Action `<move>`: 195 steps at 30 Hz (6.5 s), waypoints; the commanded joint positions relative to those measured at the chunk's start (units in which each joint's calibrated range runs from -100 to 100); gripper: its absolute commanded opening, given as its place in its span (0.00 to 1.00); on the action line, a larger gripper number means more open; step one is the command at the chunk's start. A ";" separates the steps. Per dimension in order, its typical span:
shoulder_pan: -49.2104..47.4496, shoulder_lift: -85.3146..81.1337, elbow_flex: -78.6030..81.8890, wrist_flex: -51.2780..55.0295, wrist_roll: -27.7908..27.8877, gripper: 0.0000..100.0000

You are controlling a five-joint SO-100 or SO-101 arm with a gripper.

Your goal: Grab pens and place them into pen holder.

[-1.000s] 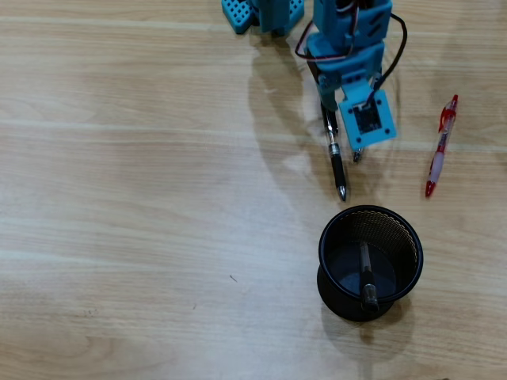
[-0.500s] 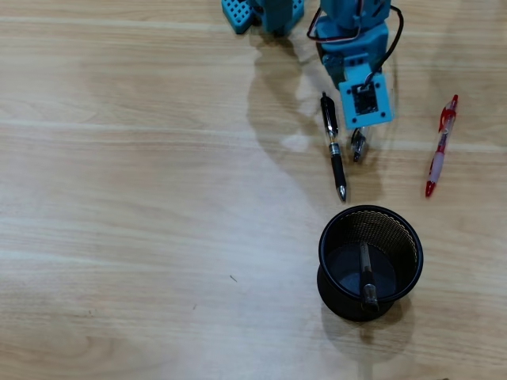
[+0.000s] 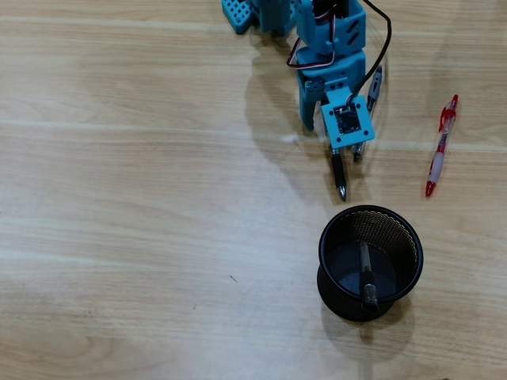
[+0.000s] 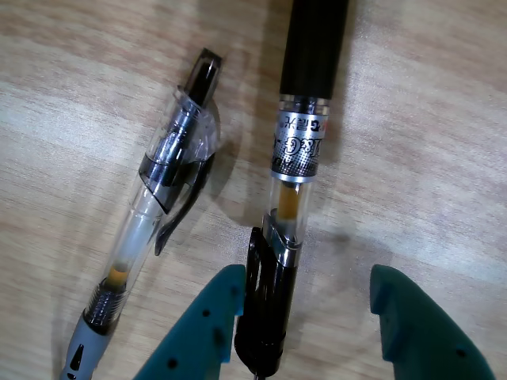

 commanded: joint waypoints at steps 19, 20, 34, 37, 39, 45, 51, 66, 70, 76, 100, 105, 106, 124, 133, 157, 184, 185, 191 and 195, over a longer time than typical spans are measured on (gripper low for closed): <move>0.52 3.36 3.33 -0.85 -3.47 0.02; 0.52 3.27 3.15 -0.85 -3.41 0.02; 7.65 -10.99 -2.73 -0.85 3.81 0.02; 10.49 -17.28 -4.81 -0.85 6.80 0.02; 11.95 -20.76 -6.35 -0.85 8.73 0.02; 12.32 -23.39 -6.17 -16.34 12.19 0.02; 11.49 -19.91 -3.91 -42.12 13.08 0.02; 11.95 8.62 -44.45 -48.50 13.13 0.02; 11.49 17.37 -54.58 -48.59 12.97 0.02; 11.68 24.08 -55.22 -49.05 12.19 0.02; 11.49 30.03 -51.06 -49.32 8.99 0.10; 11.40 29.43 -51.06 -49.32 9.10 0.09; 11.40 29.35 -51.06 -49.32 9.10 0.09; 7.84 -2.25 -31.24 -27.09 12.35 0.02; 8.20 -18.21 -29.70 10.54 8.21 0.02; -11.64 11.17 -50.06 38.88 -18.23 0.02; -15.76 28.41 -53.68 38.33 -18.91 0.24; -15.85 29.43 -53.68 37.15 -18.96 0.24; -18.23 33.25 -53.77 35.42 -22.79 0.25; -18.04 34.10 -53.14 33.87 -22.89 0.25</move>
